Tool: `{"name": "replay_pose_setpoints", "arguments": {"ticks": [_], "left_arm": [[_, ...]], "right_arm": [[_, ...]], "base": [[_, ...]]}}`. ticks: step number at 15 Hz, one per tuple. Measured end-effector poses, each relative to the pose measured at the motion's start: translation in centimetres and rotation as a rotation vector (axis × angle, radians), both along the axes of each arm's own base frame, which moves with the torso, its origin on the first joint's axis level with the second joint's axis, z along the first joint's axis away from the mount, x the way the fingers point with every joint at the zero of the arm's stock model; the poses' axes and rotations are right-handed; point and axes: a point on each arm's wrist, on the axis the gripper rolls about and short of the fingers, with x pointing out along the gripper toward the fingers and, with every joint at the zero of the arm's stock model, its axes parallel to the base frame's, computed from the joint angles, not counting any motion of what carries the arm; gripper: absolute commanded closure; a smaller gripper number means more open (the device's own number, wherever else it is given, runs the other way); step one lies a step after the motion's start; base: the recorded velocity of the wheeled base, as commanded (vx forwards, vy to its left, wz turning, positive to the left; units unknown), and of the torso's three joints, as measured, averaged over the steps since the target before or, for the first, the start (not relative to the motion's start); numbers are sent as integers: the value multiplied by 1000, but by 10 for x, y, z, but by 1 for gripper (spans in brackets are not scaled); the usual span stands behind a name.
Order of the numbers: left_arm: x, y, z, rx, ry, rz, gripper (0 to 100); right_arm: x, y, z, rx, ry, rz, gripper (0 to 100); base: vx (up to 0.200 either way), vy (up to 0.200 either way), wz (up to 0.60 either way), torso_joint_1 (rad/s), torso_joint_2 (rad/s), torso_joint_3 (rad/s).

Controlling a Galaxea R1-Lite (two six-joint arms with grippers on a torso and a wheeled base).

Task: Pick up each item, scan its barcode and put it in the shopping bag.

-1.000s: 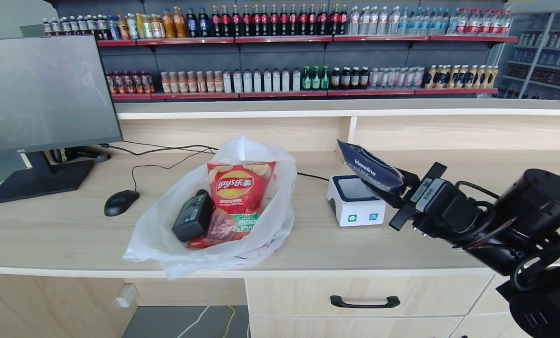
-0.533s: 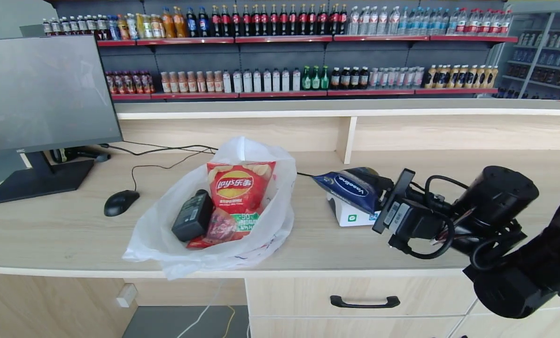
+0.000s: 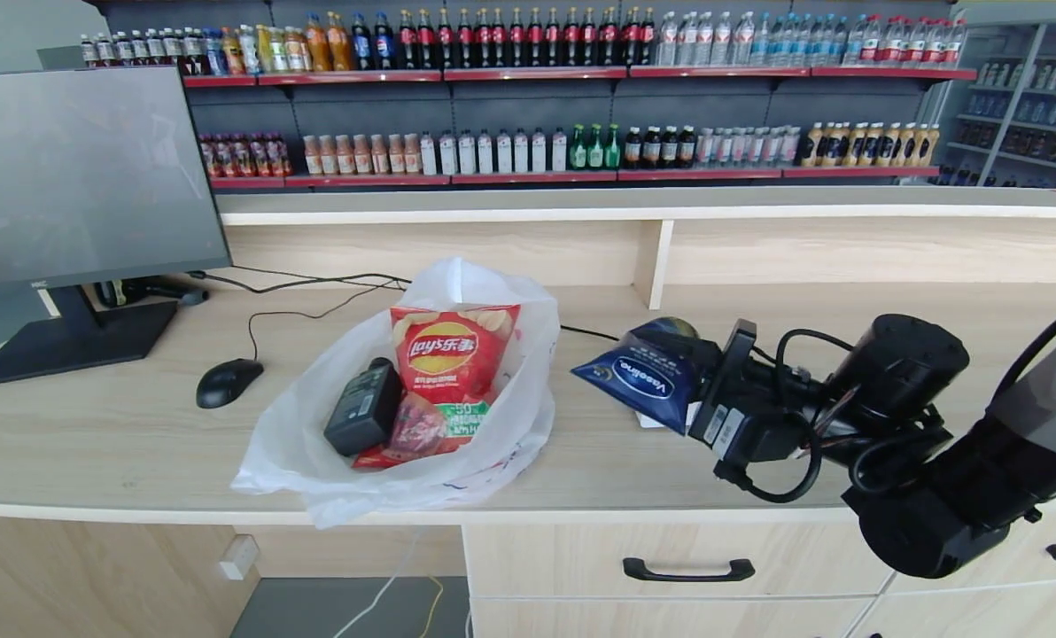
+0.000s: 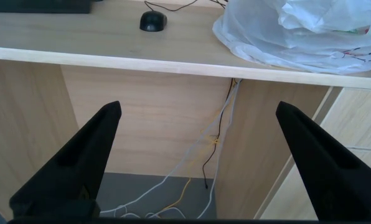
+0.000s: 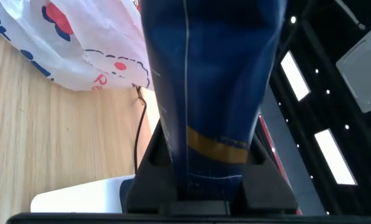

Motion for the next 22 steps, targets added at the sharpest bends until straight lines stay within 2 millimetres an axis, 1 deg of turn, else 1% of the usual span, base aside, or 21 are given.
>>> {"name": "replay_pose_setpoints", "arguments": {"ticks": [5, 10, 13, 22], "left_arm": [[0, 0, 0, 0, 0, 0, 0], [0, 0, 0, 1, 0, 0, 0], [0, 0, 0, 2, 0, -1, 0], [0, 0, 0, 3, 0, -1, 0]], "right_arm": [[2, 1, -4, -21, -18, 2, 100], [1, 3, -8, -38, -24, 6, 100], [-1, 6, -8, -38, -23, 17, 100], [-1, 7, -8, -37, -22, 19, 100]], "base": [[0, 0, 0, 0, 0, 0], [0, 0, 0, 0, 0, 0], [0, 0, 0, 0, 0, 0], [0, 0, 0, 0, 0, 0]]}}
